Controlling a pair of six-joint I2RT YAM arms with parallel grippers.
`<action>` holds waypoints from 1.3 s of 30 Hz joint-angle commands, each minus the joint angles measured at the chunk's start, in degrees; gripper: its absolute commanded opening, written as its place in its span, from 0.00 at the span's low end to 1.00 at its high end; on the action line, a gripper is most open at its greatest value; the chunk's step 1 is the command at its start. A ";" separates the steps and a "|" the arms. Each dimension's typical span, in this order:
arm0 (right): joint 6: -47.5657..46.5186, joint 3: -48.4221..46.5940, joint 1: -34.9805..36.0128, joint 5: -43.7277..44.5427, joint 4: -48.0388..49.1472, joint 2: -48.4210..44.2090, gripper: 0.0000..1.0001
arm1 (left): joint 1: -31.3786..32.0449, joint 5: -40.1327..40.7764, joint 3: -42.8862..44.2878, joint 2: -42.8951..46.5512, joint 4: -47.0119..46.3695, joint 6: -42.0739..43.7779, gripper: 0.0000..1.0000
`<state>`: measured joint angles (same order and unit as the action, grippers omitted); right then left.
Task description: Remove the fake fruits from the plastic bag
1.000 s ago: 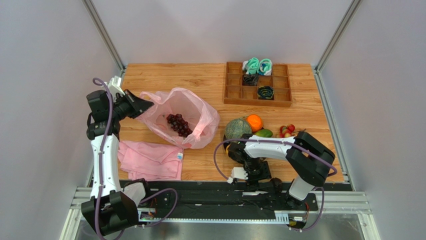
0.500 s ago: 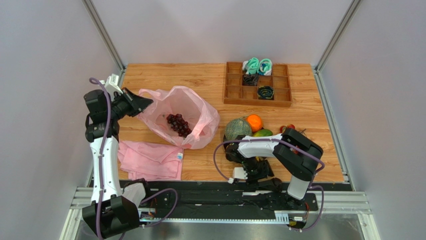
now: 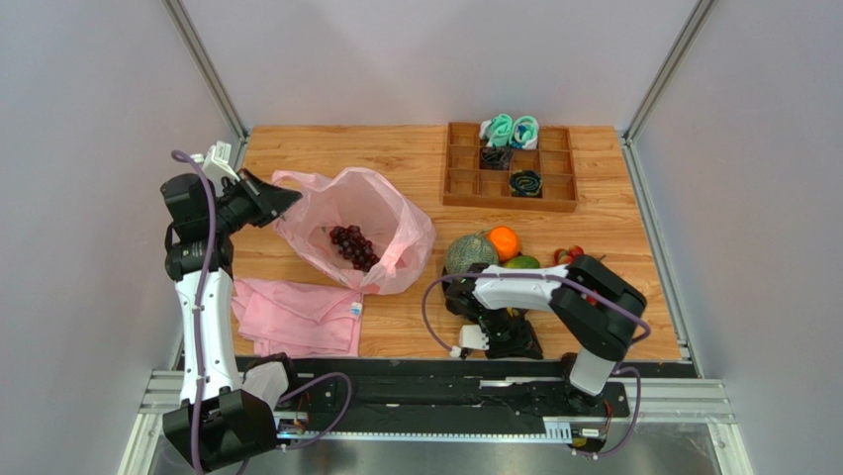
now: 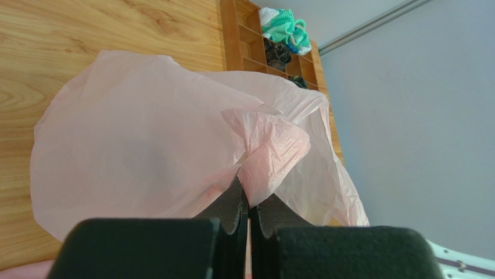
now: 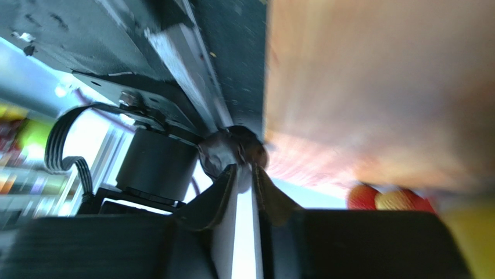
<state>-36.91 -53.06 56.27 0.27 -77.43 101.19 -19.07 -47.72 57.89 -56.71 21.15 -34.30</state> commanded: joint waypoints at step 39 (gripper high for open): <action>-35.50 -7.58 -45.99 -7.92 -18.02 -15.40 0.93 | -0.53 -0.88 1.26 -2.26 1.53 5.12 0.00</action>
<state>-62.00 -55.99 10.87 -4.71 -76.64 89.65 -19.22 -47.40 55.57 -56.80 22.37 -31.16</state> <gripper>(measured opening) 0.928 0.007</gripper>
